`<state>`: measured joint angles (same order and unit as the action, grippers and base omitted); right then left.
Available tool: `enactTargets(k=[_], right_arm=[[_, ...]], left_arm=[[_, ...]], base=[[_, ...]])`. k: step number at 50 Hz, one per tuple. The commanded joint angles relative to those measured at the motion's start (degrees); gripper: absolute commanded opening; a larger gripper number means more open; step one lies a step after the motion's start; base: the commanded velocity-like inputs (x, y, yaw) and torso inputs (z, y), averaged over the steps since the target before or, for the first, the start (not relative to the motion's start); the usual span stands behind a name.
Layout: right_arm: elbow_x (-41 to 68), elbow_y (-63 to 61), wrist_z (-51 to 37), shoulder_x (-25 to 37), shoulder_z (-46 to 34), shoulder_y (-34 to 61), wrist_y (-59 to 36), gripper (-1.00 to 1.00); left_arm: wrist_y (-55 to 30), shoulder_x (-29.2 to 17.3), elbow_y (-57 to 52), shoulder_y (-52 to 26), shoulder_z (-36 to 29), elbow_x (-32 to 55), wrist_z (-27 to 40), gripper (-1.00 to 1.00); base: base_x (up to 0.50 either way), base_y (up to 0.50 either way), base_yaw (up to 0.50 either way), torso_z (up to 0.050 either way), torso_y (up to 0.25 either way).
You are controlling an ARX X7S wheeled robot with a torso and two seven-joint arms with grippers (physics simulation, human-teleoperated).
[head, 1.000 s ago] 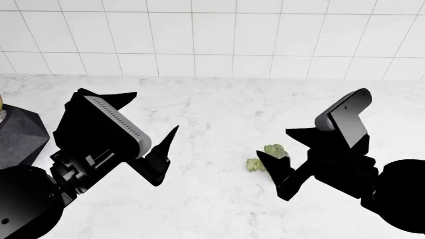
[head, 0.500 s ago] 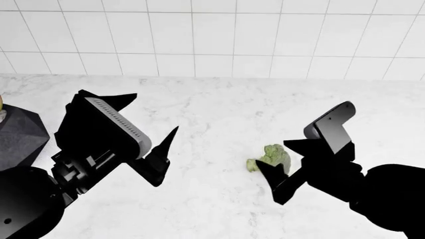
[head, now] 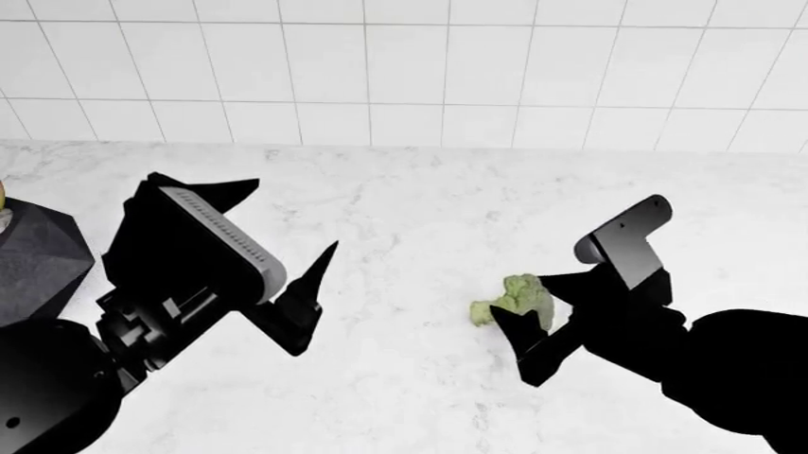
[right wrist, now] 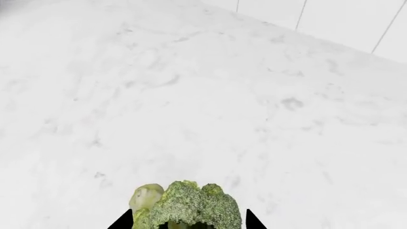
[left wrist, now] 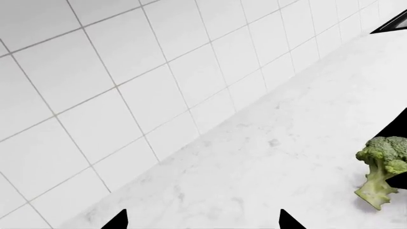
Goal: Pick the broccoli, tomato from the counter and place them in the cabinet. Then close the cabinet.
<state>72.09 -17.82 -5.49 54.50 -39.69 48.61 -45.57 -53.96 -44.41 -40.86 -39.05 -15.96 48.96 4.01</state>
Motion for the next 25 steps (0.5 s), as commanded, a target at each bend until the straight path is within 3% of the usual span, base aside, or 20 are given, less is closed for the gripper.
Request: enactTargets(k=[1, 13, 25], right_arm=[[0.63, -2.10, -1.98, 1.52, 2.15, 1.49, 0.12, -1.00], [4.94, -8.70, -7.36, 3.40, 7.90, 8.36, 0.21, -1.00], [5.81, -10.60, -15.48, -1.43, 12.73, 15.63, 3.23, -1.00]], left_arm=[[0.16, -0.08, -0.26, 0.31, -0.05, 0.17, 0.32, 1.00], [1.34, -0.09, -0.84, 1.72, 0.59, 0.35, 0.84, 1.00], [2.55, 0.04, -1.03, 2.36, 1.08, 0.40, 0.95, 1.00]], base=[[0.00, 0.00, 0.00, 0.000, 0.000], [0.00, 0.00, 0.00, 0.000, 0.000], [0.00, 0.00, 0.00, 0.000, 0.000]])
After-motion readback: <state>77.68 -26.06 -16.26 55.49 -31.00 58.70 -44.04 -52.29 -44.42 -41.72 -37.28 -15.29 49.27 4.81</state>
